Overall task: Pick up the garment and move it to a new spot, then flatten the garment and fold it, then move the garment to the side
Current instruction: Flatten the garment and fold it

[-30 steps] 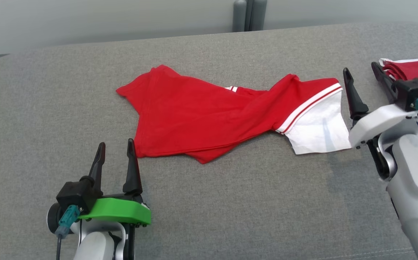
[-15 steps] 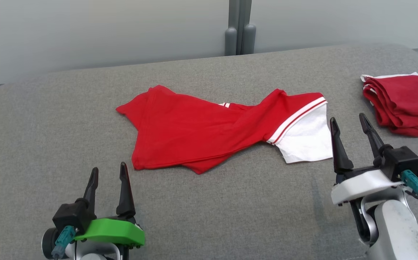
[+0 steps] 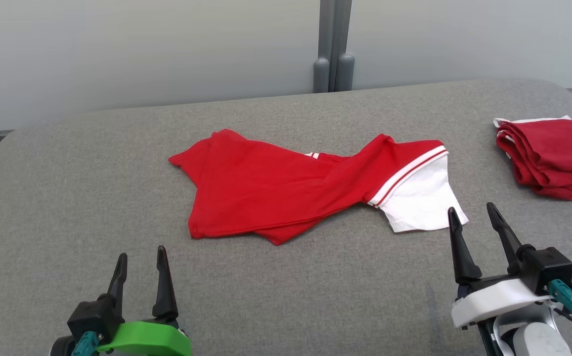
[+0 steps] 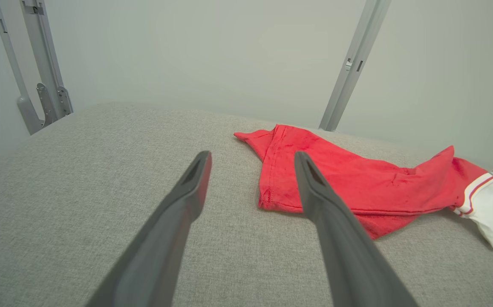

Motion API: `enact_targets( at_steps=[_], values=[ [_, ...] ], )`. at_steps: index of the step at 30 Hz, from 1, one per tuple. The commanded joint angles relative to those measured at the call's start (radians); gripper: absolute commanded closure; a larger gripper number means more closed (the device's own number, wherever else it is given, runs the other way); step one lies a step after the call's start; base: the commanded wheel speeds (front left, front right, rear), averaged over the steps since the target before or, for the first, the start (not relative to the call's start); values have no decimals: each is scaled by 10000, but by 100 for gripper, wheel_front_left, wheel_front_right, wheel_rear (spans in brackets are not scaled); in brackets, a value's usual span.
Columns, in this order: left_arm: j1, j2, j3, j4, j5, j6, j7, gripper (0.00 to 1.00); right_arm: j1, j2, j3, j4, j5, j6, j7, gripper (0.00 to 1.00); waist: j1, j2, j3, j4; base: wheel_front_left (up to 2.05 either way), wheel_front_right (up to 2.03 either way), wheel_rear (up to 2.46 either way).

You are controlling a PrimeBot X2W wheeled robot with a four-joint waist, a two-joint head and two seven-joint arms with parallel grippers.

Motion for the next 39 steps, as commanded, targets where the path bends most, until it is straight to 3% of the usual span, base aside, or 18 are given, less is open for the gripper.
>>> enact_targets(
  at_steps=[1,33,39],
  values=[
    [180,24,68,-15,41,-29,1,0,154,-11,25,-82,125,-3,62,0,0,-1,-52,-3,0,0,0],
    [223,24,-107,20,-15,-36,2,0,334,-8,161,-194,411,-3,234,0,0,-1,-220,24,0,0,0],
    [165,24,-167,-15,-62,17,2,0,-39,-14,-553,321,918,-3,700,0,0,-1,-140,33,0,0,0]
  ],
)
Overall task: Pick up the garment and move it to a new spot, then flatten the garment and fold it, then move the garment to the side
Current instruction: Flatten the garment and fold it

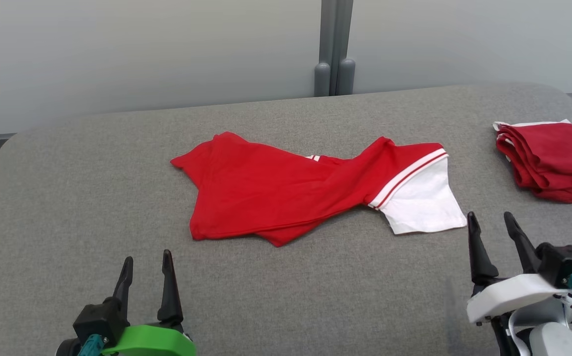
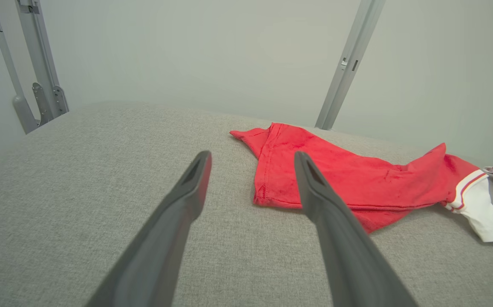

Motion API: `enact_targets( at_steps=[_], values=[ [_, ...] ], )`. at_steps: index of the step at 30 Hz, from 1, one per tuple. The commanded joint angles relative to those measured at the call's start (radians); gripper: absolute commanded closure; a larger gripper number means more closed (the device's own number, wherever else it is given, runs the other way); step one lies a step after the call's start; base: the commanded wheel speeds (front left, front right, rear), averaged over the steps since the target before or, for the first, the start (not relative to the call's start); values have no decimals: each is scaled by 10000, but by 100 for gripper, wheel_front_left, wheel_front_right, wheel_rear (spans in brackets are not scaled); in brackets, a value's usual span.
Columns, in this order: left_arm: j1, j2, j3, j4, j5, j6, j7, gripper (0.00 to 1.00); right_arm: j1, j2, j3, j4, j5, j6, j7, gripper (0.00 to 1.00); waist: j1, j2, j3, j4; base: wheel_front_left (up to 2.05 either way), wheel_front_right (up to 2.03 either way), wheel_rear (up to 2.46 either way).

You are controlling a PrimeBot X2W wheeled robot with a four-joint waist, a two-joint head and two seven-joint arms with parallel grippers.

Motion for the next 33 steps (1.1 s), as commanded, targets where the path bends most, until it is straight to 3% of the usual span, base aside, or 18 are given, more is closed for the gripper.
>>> enact_targets(
  at_steps=[1,5,17,33],
  values=[
    [25,24,-35,6,-46,26,0,0,-188,-29,-150,154,229,-1,153,0,0,0,25,11,0,0,0],
    [-45,24,-119,-7,-131,61,-2,0,-718,-29,-818,974,718,0,1159,0,0,0,93,48,0,0,0],
    [-372,24,-331,-148,-223,171,-2,0,-2989,-32,-2174,3442,-260,0,3544,0,0,0,579,237,0,0,0],
    [-774,24,-314,-150,-119,34,0,0,-5050,-132,-3268,6713,-1468,0,3626,0,0,0,1244,608,0,0,0]
  ],
)
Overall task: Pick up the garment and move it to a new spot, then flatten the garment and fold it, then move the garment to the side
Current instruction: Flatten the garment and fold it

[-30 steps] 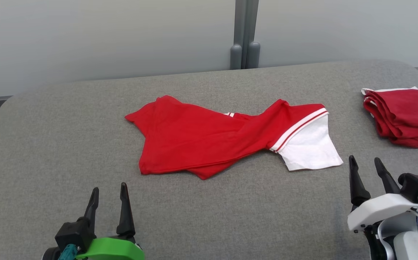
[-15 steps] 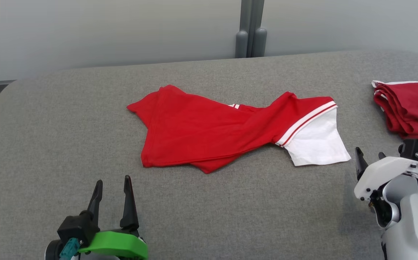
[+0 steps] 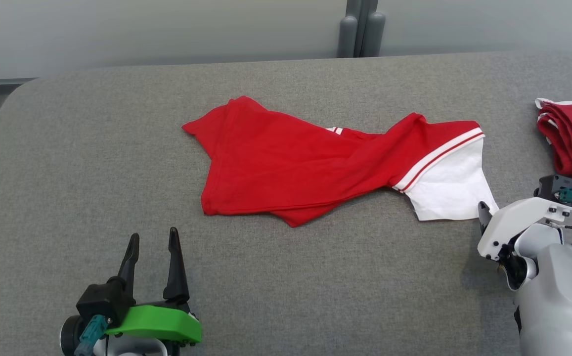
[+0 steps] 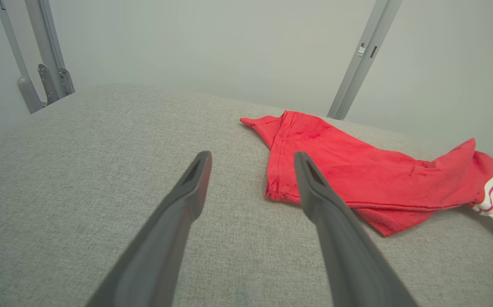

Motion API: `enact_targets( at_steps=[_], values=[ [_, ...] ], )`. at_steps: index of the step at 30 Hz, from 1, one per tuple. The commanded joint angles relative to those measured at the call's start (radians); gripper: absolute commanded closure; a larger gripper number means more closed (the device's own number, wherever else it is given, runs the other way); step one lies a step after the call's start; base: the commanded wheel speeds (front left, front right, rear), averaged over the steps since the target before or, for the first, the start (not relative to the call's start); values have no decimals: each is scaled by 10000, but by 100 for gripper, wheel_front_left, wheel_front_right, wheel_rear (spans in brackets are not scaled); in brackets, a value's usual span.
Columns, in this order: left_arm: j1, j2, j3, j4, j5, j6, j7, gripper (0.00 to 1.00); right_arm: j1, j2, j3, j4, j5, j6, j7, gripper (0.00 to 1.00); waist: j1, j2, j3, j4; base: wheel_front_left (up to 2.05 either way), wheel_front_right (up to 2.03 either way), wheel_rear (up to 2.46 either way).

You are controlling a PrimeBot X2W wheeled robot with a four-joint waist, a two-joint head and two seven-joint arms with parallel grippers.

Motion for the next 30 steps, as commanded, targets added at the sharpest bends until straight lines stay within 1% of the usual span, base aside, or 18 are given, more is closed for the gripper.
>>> enact_targets(
  at_steps=[1,7,8,10,11,13,14,17,18,19,25,30],
  values=[
    [-193,24,13,-38,74,-52,2,0,-182,-71,-88,250,-109,0,-38,0,0,-1,69,47,0,0,0],
    [-259,24,-17,-15,98,-57,2,0,-711,-112,-331,1204,-288,0,-209,0,0,-1,177,113,0,0,0],
    [-279,24,-14,-1,105,-61,2,0,-780,-139,-352,1332,-318,0,-252,2,0,-1,197,122,0,0,0],
    [-324,24,-24,17,105,-70,2,0,-930,-210,-369,1593,-378,0,-360,9,0,-1,238,144,0,0,0],
    [-342,24,-23,26,95,-78,2,0,-999,-239,-374,1724,-416,0,-410,15,0,-1,262,155,0,0,0],
    [-375,24,-22,42,114,-86,0,0,-1138,-282,-406,2003,-488,0,-490,42,0,-1,302,174,0,0,0],
    [-396,24,-22,48,126,-93,2,0,-1209,-307,-436,2138,-524,0,-522,51,0,-1,322,184,0,0,0],
    [-446,24,-37,56,169,-89,2,0,-1383,-401,-545,2542,-626,0,-596,71,0,-1,377,221,0,0,0],
    [-448,24,-45,65,173,-96,0,0,-1438,-430,-589,2658,-650,-1,-654,83,0,-1,389,237,0,0,0],
    [-450,24,-42,76,170,-99,2,0,-1484,-470,-640,2748,-701,-1,-724,100,0,-1,403,250,0,0,0],
    [-451,24,31,109,129,-115,2,0,-1882,-405,-899,3058,-413,-1,-1555,100,0,-1,378,245,0,0,0],
    [-326,24,-16,64,-63,-70,2,0,-2023,-254,-446,2920,447,-1,-2323,100,0,-1,232,94,0,0,0]
  ],
)
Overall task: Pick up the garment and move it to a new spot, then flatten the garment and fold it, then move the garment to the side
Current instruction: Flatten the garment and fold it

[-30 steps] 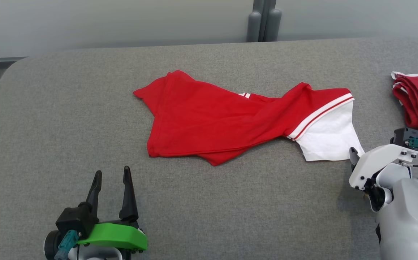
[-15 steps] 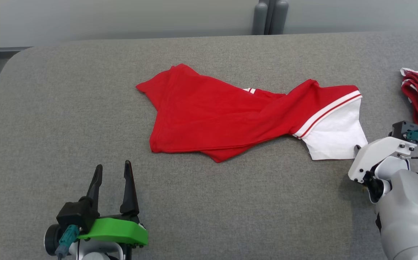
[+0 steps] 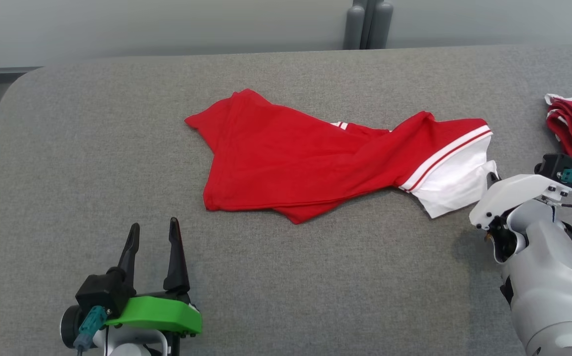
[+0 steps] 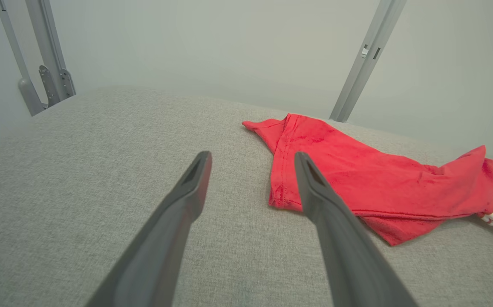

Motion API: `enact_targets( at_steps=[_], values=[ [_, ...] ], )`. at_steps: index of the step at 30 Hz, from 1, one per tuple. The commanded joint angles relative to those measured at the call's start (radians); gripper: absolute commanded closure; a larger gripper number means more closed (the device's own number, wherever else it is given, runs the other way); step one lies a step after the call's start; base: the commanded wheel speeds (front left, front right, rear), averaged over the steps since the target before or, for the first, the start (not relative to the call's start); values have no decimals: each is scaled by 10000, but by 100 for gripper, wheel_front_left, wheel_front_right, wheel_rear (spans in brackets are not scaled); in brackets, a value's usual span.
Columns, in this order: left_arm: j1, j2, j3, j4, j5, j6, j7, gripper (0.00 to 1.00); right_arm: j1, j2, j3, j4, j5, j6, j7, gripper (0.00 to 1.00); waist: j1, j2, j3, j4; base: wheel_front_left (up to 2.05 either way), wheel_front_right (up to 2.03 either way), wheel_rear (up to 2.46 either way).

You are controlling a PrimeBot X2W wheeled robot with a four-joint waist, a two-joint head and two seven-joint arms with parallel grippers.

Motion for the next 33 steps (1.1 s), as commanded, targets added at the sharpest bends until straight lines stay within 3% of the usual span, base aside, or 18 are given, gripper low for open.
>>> enact_targets(
  at_steps=[1,9,13,23,28,33],
  values=[
    [55,24,-45,-8,-103,16,2,0,-16,31,294,-187,432,-3,-274,100,0,0,-104,-121,0,0,0],
    [139,25,-228,267,-312,-72,2,0,1200,169,1927,-1918,2394,-2,-654,100,0,0,-356,-453,0,0,0],
    [-63,24,-464,711,-461,-167,0,0,2491,-25,2483,-3621,3410,-2,-388,100,0,0,-452,-631,0,0,0],
    [-581,25,-950,1808,-1138,-448,295,0,5314,-145,1857,-7401,3955,-2,1134,100,0,0,-585,-981,0,0,0],
    [-832,25,-1310,2473,-2243,-618,989,0,5970,79,1517,-8417,3812,-2,1614,100,0,0,-589,-1066,0,0,0],
    [-1503,25,-1783,3320,-3494,-499,1550,0,6068,219,1587,-8836,3731,-2,1828,100,0,0,-552,-1176,0,0,0]
  ],
)
